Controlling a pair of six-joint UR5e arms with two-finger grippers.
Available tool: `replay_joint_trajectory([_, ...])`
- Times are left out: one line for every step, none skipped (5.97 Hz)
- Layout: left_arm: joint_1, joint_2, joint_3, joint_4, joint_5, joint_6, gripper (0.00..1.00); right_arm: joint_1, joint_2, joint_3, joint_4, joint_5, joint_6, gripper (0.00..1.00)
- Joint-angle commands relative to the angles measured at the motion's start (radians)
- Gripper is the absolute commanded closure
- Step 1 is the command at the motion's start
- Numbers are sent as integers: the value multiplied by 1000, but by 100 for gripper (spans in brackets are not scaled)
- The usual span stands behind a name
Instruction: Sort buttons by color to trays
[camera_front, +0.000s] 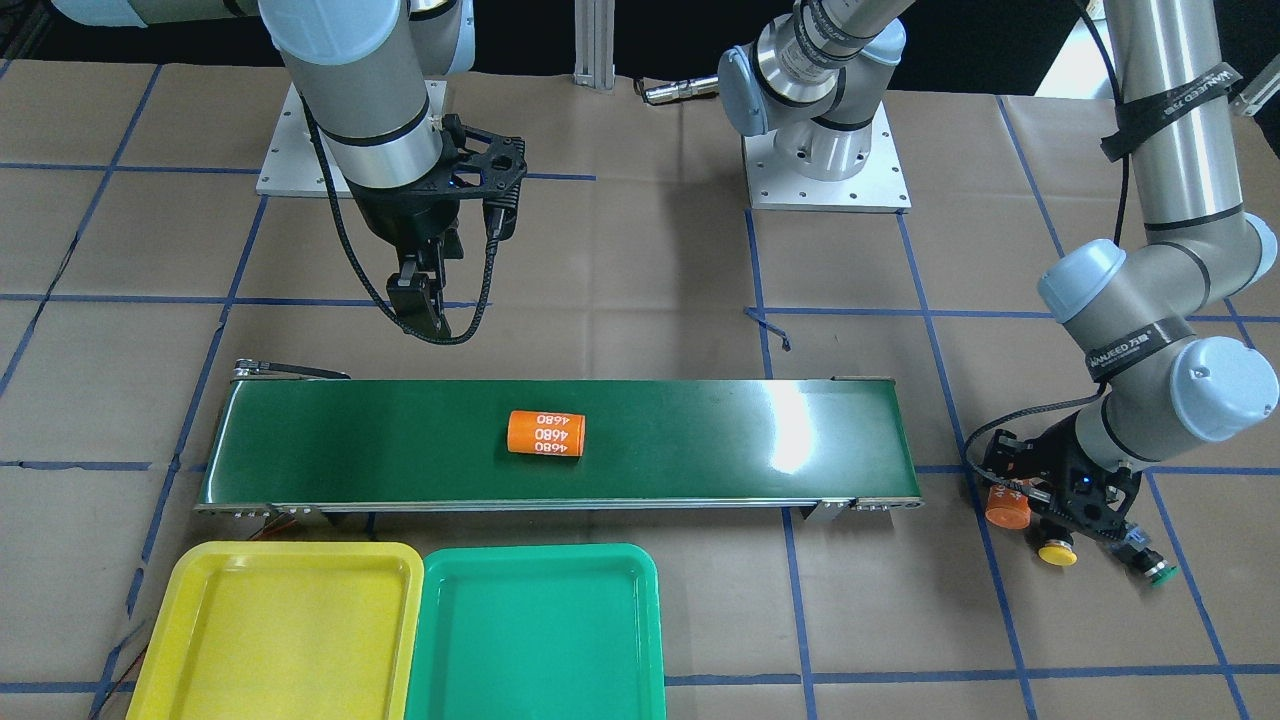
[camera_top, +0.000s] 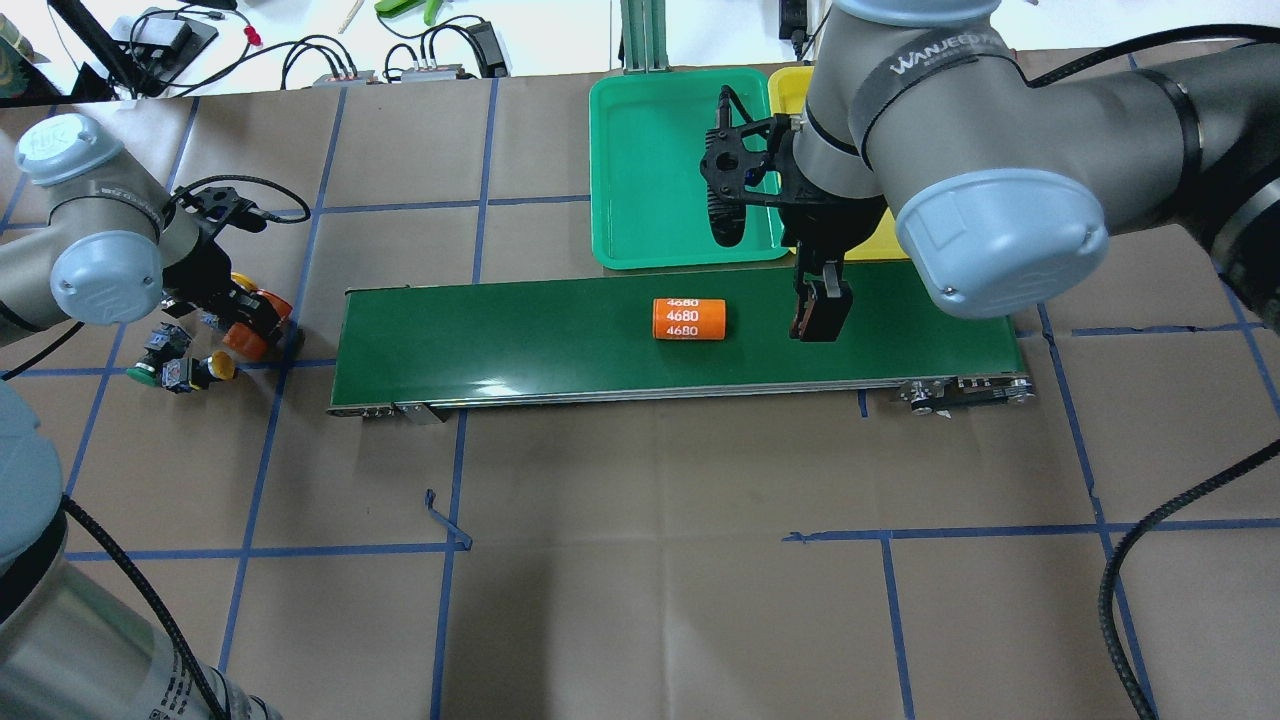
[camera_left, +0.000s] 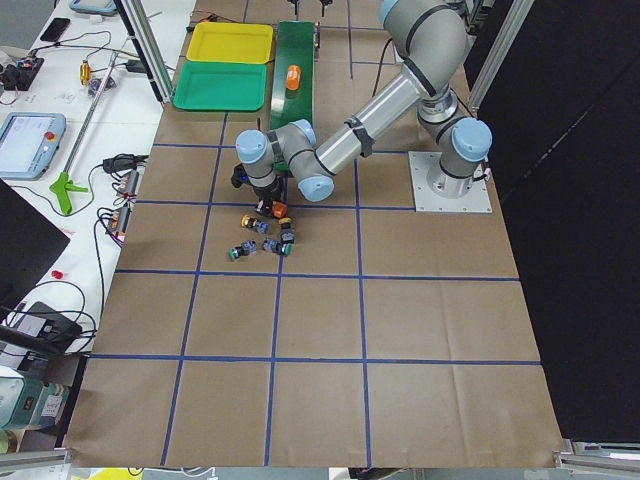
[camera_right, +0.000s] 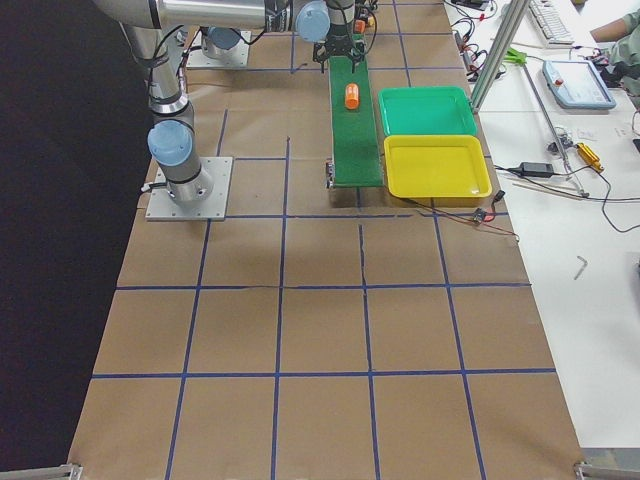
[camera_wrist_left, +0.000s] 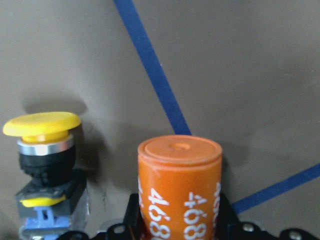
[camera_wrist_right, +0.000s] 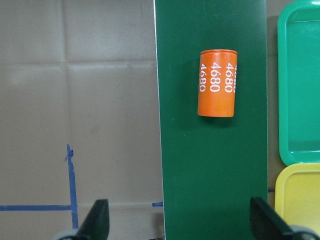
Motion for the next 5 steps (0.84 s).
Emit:
replay_joint_trajectory([-16, 90, -14, -23, 7, 224, 100, 0, -14, 30, -18, -6, 3, 0])
replay_joint_trajectory([-83, 152, -14, -93, -33, 275, 100, 0, -14, 29, -18, -5, 3, 0])
replay_joint_trajectory([-186, 168, 4, -138, -33, 372, 100, 0, -15, 31, -15, 0, 15, 0])
replay_joint_trajectory([-273, 170, -11, -143, -30, 474, 100, 0, -15, 29, -17, 3, 15, 0])
replay_joint_trajectory([-353, 176, -25, -144, -24, 570, 100, 0, -15, 29, -17, 3, 15, 0])
